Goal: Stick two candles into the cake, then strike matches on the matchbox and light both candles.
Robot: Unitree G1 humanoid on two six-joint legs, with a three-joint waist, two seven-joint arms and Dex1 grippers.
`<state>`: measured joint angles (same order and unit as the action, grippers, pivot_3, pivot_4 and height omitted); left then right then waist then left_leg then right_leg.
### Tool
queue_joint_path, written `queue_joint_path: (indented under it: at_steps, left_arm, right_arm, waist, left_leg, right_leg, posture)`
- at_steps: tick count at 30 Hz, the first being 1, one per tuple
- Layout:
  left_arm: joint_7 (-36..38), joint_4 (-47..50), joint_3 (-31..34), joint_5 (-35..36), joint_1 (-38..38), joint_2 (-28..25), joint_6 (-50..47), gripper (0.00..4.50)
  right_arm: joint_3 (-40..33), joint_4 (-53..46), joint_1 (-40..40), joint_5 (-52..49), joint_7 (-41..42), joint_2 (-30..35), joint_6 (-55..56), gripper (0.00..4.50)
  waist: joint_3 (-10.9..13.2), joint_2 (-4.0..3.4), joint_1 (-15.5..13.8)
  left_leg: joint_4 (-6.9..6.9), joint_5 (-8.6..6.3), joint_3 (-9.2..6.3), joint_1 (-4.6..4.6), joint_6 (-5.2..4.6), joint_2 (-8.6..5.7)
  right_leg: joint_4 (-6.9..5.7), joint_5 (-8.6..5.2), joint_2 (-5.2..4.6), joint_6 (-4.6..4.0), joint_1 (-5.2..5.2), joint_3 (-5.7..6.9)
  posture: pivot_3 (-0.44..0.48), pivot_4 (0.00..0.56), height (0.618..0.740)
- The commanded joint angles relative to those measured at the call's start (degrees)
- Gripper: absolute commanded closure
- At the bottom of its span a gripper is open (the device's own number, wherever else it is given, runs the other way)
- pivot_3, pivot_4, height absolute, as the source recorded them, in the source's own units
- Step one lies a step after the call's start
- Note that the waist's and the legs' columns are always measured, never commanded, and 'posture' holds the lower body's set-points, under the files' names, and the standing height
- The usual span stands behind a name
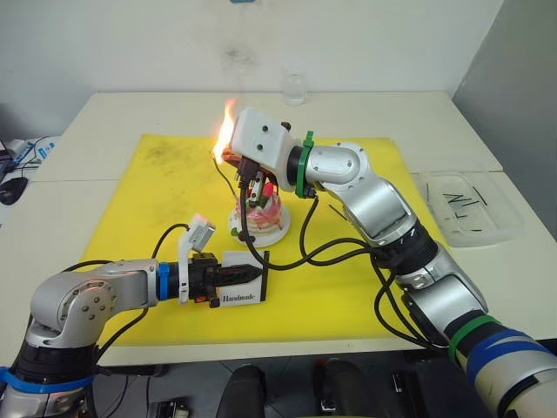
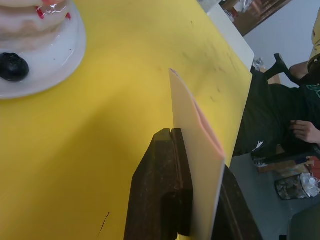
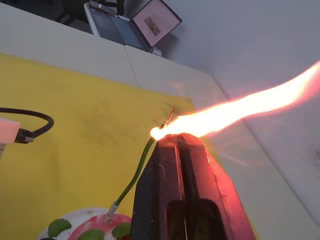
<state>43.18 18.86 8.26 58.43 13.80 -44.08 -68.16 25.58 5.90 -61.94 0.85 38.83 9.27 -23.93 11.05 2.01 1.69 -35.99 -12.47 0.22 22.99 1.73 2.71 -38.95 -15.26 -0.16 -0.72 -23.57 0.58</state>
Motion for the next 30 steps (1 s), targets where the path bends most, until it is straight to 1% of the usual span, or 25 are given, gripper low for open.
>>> queue_joint_path:
  at_steps: [1,30]
  left_arm:
    - [0.3,1.3,0.4,0.0,0.0,0.2,1.2,4.50]
    - [1.0,0.9,-0.5,-0.5,1.3,0.5,1.1,4.50]
  right_arm:
    - [-1.1,-0.1,-1.3,0.6,0.5,-0.8,2.3,4.46]
    - [-2.3,-0.4,-1.1,2.2,1.9,-1.5,2.7,4.46]
  waist:
    - [0.0,0.00,0.0]
    - [0.0,0.00,0.0]
  left_leg:
    - [0.00,0.00,0.00,0.00,0.00,0.00]
    - [0.00,0.00,-0.01,0.00,0.00,0.01]
  right_leg:
    - [0.00,0.00,0.00,0.00,0.00,0.01]
    - [-0.01,0.00,0.00,0.00,0.00,0.01]
  posture:
    - [0.000,0.150,0.740]
    - [0.000,0.150,0.740]
